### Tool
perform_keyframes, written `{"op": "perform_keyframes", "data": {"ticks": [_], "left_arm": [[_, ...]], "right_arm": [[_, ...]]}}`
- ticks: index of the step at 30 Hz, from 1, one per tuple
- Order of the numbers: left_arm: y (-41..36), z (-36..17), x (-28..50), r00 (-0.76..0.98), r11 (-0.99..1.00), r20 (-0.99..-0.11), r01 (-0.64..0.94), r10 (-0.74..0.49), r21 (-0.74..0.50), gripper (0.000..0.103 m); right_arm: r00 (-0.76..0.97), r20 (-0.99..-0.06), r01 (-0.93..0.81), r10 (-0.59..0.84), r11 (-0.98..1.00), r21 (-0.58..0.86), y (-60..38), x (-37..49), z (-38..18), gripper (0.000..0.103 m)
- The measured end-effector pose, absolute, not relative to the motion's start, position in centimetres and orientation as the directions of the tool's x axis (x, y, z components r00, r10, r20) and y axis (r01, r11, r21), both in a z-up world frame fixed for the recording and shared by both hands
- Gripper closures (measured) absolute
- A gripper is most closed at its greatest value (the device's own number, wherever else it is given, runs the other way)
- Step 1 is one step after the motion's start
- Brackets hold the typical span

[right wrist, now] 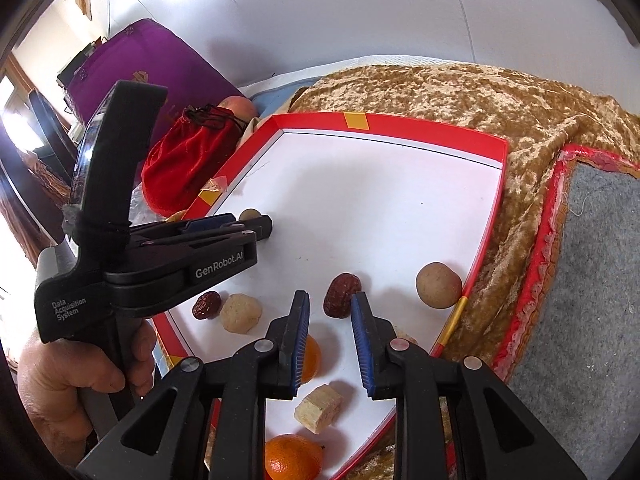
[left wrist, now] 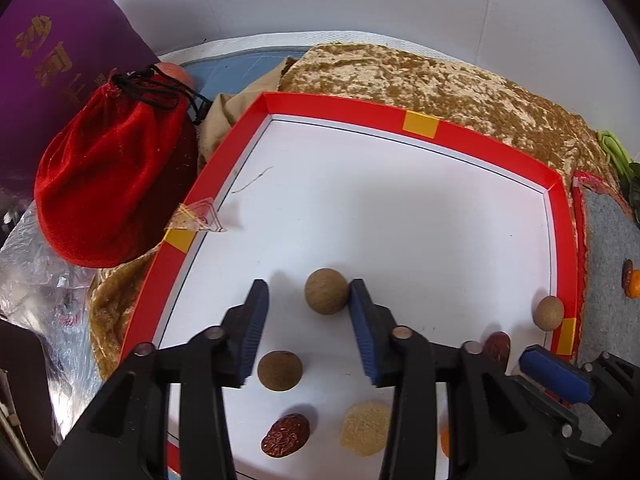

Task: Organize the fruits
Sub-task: 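Open both tools to drop the longan and red date into the tray, then move both open tools back over the last mandarin and date on the mat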

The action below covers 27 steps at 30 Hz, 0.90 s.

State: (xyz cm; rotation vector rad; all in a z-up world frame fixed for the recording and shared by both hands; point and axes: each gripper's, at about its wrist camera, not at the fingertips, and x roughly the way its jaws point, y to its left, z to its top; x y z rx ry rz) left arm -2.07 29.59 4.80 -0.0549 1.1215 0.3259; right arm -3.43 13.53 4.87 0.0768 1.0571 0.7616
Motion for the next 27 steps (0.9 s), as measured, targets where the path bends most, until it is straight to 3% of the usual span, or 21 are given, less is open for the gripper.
{"op": "perform_keyframes", "data": {"ticks": [5, 10, 15, 27], "left_arm": [[29.2, 4.8, -2.0, 0.390, 0.942, -0.876, -0.285, 0.285, 0.179, 0.056], [28.3, 5.9, -2.3, 0.422, 0.900, -0.803, -0.305, 0.421, 0.311, 0.031], [26.1, 7.6, -2.2, 0.495, 0.867, -0.712, -0.315, 0.498, 0.387, 0.021], [13.2, 8.6, -0.2, 0.655, 0.897, -0.663, -0.053, 0.362, 0.439, 0.021]], "right_arm": [[0.283, -0.741, -0.523, 0.609, 0.746, 0.413, 12.8, -3.4, 5.8, 0.074], [0.311, -0.724, -0.510, 0.616, 0.751, 0.420, 11.5, -3.3, 7.0, 0.068], [0.360, -0.708, -0.469, 0.608, 0.773, 0.426, 8.7, -2.6, 8.6, 0.061], [0.430, -0.749, -0.142, 0.504, 0.857, 0.495, -7.2, 0.7, 8.8, 0.056]]}}
